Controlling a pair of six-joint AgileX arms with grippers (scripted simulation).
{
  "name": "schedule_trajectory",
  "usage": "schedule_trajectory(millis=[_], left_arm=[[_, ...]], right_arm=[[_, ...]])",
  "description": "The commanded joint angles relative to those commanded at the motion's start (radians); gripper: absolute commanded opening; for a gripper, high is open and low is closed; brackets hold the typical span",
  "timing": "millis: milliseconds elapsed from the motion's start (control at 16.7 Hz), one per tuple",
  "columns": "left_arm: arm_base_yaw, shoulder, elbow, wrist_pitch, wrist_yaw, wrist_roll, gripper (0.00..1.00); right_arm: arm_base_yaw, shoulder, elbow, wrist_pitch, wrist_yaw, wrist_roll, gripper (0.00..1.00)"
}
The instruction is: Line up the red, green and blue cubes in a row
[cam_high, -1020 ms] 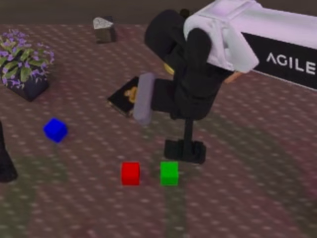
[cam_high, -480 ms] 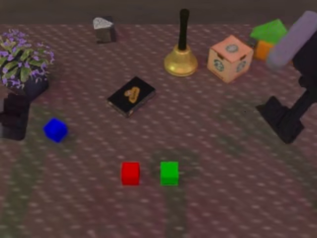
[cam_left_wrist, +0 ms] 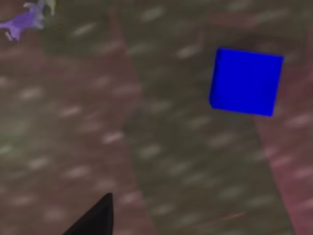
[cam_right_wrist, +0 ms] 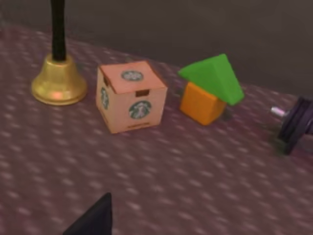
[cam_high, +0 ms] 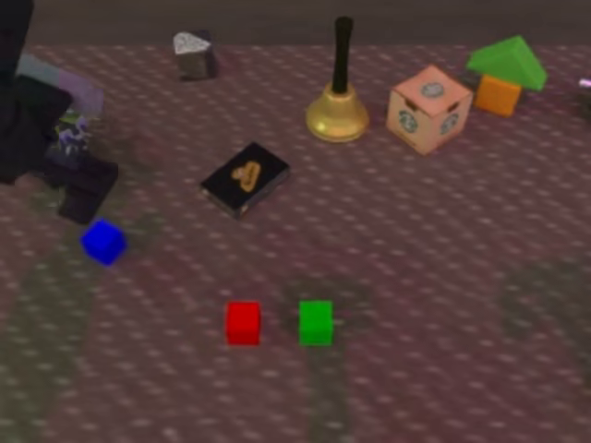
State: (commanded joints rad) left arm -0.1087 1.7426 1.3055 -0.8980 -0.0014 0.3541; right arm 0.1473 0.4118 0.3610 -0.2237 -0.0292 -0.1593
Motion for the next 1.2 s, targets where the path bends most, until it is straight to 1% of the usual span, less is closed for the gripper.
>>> schedule_trajectory(millis=[180, 360, 480, 720, 960, 1200], left_arm=[[-0.012, 0.198, 0.156, -0.096, 0.001, 0.039, 1.00], [-0.020, 0.317, 0.259, -0.155, 0.003, 0.065, 1.00], [-0.022, 0.352, 0.290, -0.172, 0.003, 0.072, 1.00], [-0.022, 0.356, 0.294, -0.174, 0.004, 0.073, 1.00], [-0.020, 0.372, 0.265, -0.132, 0.004, 0.075, 1.00], [-0.020, 0.437, 0.183, 0.027, 0.004, 0.075, 1.00]], right_arm=[[-0.074, -0.230, -0.194, 0.118, 0.014, 0.083, 1.00], [-0.122, -0.369, -0.320, 0.197, 0.025, 0.140, 1.00], [-0.136, -0.408, -0.357, 0.221, 0.029, 0.158, 1.00], [-0.137, -0.412, -0.361, 0.224, 0.029, 0.159, 1.00], [-0.137, -0.412, -0.361, 0.224, 0.029, 0.159, 1.00], [-0.137, -0.412, -0.361, 0.224, 0.029, 0.159, 1.00]])
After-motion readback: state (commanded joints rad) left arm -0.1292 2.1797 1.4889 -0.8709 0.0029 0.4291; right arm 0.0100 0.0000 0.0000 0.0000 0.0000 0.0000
